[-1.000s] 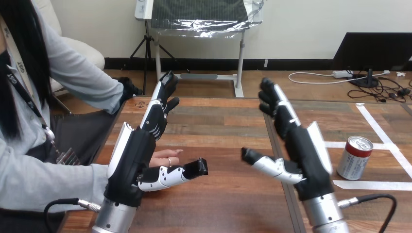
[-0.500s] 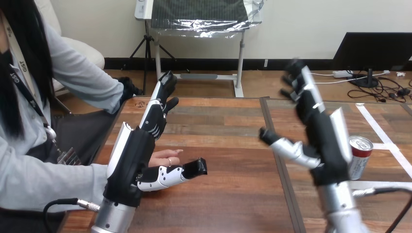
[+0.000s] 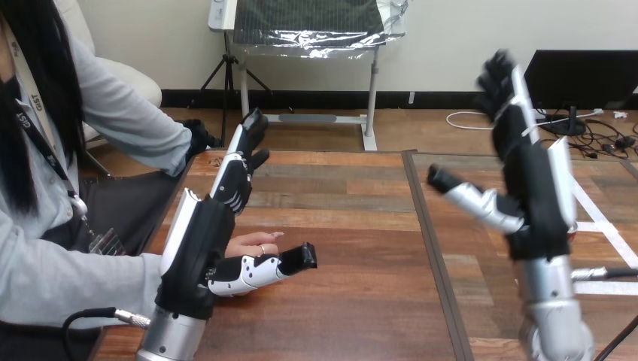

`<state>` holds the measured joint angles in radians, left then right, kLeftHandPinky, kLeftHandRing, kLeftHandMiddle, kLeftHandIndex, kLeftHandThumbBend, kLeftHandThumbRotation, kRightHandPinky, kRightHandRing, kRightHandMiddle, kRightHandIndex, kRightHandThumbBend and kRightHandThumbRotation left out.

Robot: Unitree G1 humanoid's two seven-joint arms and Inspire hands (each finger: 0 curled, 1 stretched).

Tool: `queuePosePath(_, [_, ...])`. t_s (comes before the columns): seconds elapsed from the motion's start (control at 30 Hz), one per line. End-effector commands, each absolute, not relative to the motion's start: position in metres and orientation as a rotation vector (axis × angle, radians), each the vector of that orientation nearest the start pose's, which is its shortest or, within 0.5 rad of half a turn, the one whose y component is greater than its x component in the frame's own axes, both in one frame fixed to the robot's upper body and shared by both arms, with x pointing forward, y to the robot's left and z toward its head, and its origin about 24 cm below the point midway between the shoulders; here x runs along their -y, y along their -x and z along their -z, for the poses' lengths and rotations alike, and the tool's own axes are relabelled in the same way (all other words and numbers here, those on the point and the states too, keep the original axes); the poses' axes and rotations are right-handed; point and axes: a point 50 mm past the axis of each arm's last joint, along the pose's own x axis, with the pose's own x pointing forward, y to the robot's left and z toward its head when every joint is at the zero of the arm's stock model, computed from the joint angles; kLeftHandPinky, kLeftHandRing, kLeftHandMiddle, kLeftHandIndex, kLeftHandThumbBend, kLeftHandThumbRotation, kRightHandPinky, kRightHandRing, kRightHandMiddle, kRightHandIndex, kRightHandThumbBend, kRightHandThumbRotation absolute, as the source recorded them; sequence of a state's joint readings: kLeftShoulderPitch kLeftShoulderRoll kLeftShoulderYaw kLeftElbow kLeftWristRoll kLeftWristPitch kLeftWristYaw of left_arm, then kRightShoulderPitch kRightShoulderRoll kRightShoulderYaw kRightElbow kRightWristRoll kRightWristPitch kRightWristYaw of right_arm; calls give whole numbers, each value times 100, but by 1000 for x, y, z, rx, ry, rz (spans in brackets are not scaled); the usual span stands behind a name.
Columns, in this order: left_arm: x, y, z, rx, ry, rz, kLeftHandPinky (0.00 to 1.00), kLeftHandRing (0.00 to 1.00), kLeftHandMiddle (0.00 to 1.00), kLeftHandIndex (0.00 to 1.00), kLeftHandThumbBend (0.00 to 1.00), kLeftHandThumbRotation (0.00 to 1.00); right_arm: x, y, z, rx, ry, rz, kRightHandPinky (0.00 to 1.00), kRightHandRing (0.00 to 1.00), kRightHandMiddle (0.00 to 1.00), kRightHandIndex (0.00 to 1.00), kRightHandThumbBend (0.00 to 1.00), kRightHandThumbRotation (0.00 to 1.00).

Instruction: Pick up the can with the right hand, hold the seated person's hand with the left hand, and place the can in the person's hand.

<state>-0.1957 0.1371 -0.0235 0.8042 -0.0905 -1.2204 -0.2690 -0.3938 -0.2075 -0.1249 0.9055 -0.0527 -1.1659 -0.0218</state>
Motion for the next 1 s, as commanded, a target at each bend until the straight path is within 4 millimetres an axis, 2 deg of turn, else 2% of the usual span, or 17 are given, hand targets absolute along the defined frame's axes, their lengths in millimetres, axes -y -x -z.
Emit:
queuePosePath(0.0, [-161,-253,-42,672,-144,270,95,100,100,100,100,49,208,-299,-97,781,238,69,97,99,99,99,100,55])
queuePosePath(0.7, [-162,-253,-43,674,-149,271,95,99,100,100,100,50,230,-307,-104,748,266,198,99,97,97,98,100,55])
queuePosePath(0.97, [-162,-252,-43,679,-146,278,95,100,100,100,100,49,241,-308,-102,712,277,242,99,97,96,97,100,51])
